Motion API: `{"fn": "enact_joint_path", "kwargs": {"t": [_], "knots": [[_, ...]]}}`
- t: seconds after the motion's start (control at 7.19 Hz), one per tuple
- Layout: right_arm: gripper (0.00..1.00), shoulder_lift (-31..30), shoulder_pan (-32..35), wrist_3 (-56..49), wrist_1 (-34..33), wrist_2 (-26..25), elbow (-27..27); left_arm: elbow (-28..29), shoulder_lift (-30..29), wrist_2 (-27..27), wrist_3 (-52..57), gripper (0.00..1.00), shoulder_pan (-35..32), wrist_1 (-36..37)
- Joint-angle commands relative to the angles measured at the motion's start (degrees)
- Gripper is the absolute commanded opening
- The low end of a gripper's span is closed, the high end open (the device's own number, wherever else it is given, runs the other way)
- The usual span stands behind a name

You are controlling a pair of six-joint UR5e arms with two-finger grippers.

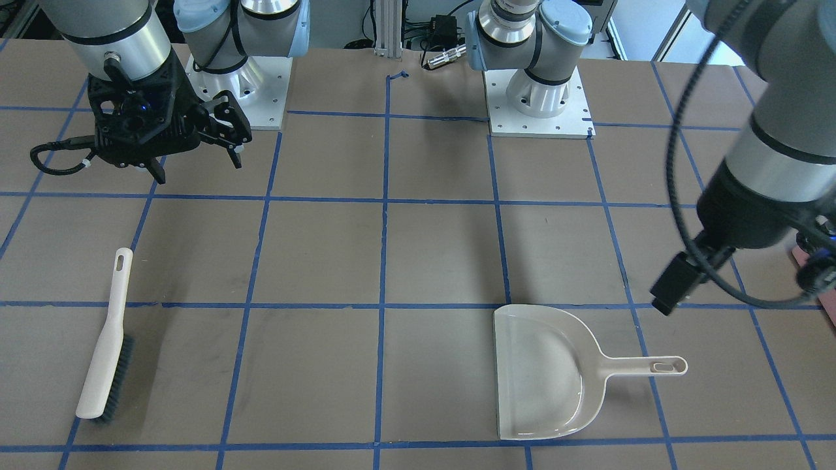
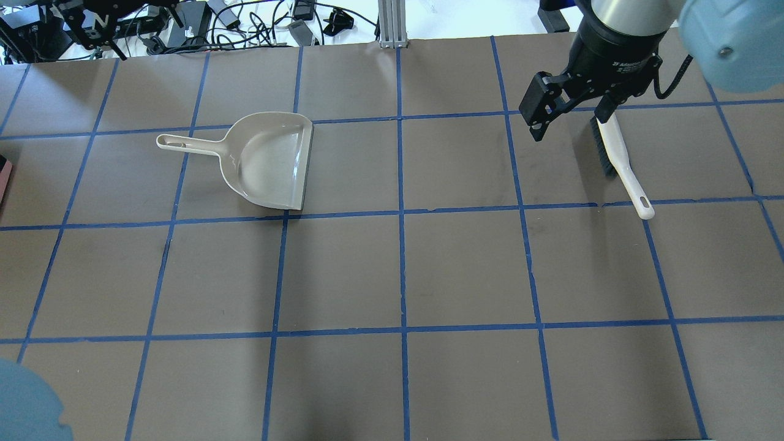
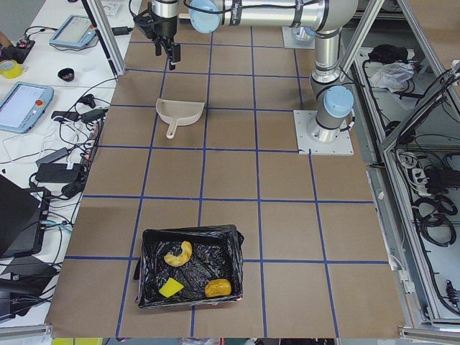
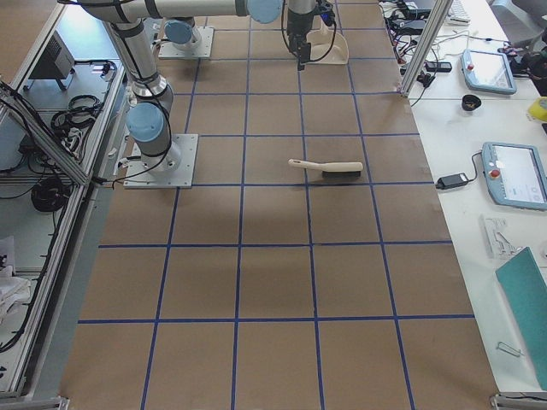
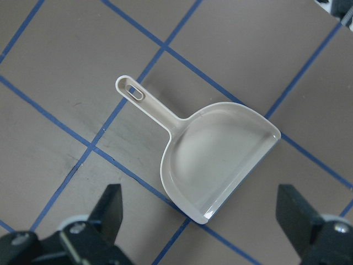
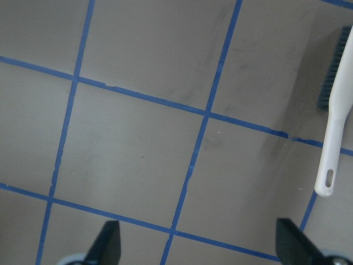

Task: Sweep and dump trash into bin
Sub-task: 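Open the left gripper and raise it away from the dustpan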

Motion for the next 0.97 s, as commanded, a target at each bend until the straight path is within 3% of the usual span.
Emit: {"fn": "enact_joint_path", "kwargs": {"t": [0.0, 0.42, 0.83], "knots": [[1.0, 0.0, 0.0, 0.0, -0.1, 0.1, 0.0, -3.6, 3.2, -0.6, 14.4, 1.0, -3.9, -2.1], [1.0, 0.0, 0.0, 0.2, -0.2, 0.0, 0.0, -14.7, 9.7, 1.8, 20.6, 1.0, -8.4, -1.6], [1.0, -0.1, 0.0, 2.5, -0.1, -0.8, 0.0, -15.6, 15.1, 2.1, 22.9, 1.0, -9.7, -2.5]]}}
